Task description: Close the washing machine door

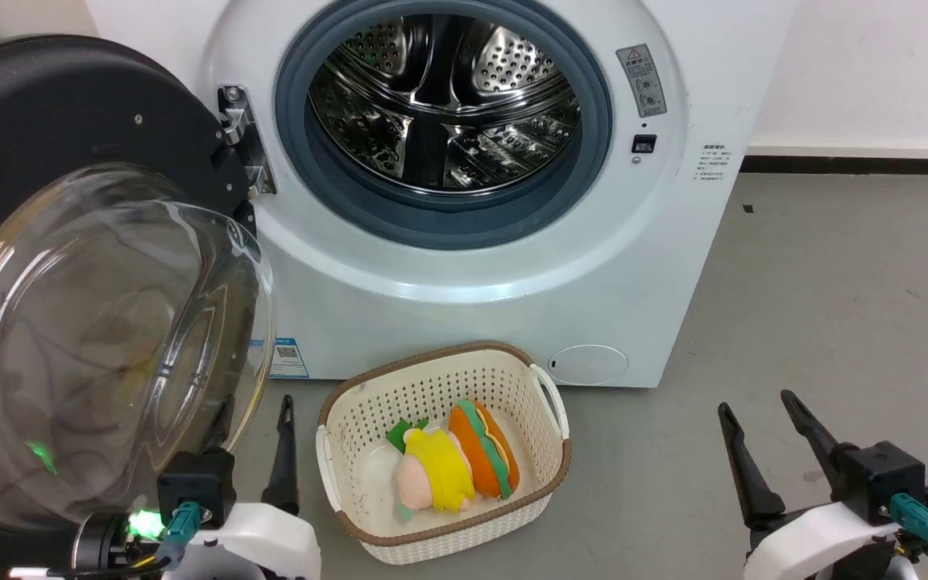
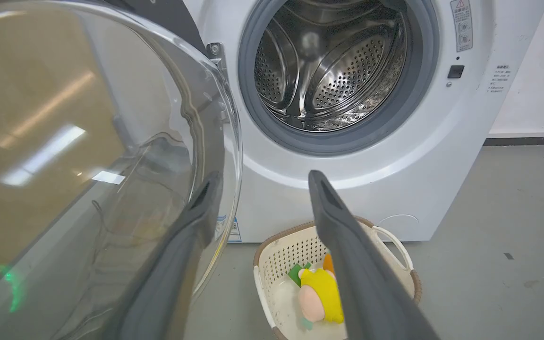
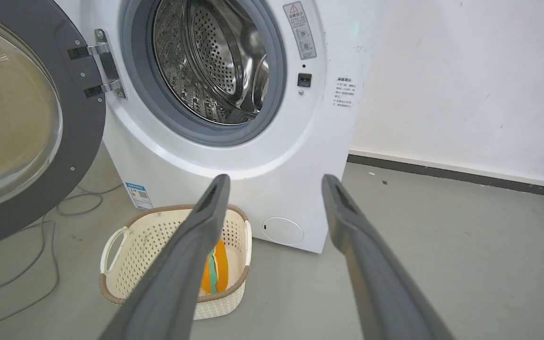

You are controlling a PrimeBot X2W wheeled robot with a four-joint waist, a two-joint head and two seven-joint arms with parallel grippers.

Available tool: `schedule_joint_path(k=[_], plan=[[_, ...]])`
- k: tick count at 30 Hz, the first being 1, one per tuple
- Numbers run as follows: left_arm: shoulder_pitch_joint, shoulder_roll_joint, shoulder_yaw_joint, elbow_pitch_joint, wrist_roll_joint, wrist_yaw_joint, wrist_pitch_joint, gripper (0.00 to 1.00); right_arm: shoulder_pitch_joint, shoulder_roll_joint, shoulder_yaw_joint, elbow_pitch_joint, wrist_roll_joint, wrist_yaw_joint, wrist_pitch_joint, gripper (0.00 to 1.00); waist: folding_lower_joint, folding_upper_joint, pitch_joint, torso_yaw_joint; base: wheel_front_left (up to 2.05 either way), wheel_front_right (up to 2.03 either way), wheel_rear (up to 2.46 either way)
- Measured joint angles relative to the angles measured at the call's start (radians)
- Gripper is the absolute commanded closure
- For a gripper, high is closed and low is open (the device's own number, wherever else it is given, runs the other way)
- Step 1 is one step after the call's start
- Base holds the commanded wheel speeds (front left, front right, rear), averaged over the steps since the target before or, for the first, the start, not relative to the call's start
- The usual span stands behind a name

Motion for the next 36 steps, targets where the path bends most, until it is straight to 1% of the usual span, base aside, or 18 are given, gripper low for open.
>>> schedule_joint_path(k=[8, 18, 24, 30, 36], plan=[[-0.011, 0.007, -0.012, -0.006, 0.0, 0.019, -0.018, 1.0, 0.0, 0.0, -0.014, 0.001, 0.011, 0.0, -0.019, 0.0, 0.0, 0.0, 0.0, 0.012, 0.0, 0.0, 0.0], [-0.043, 0.026, -0.002, -0.073, -0.008, 0.034, -0.038, 1.0, 0.0, 0.0, -0.025, 0.005, 0.039, 0.0, -0.038, 0.0, 0.0, 0.0, 0.002, 0.039, 0.0, 0.0, 0.0], [-0.083, 0.044, 0.026, -0.131, -0.019, 0.034, -0.052, 1.0, 0.0, 0.0, -0.037, 0.008, 0.053, 0.0, -0.052, 0.0, 0.0, 0.0, 0.004, 0.061, 0.0, 0.0, 0.0], [-0.152, 0.083, 0.078, -0.187, -0.04, 0.032, -0.069, 1.0, 0.0, 0.0, -0.052, 0.014, 0.069, 0.0, -0.068, 0.0, 0.0, 0.0, 0.011, 0.101, 0.0, 0.0, 0.0], [-0.21, 0.099, 0.139, -0.211, -0.079, 0.006, -0.08, 1.0, 0.0, 0.0, -0.066, 0.024, 0.074, 0.0, -0.08, 0.0, 0.0, 0.0, 0.019, 0.138, 0.0, 0.0, 0.0]])
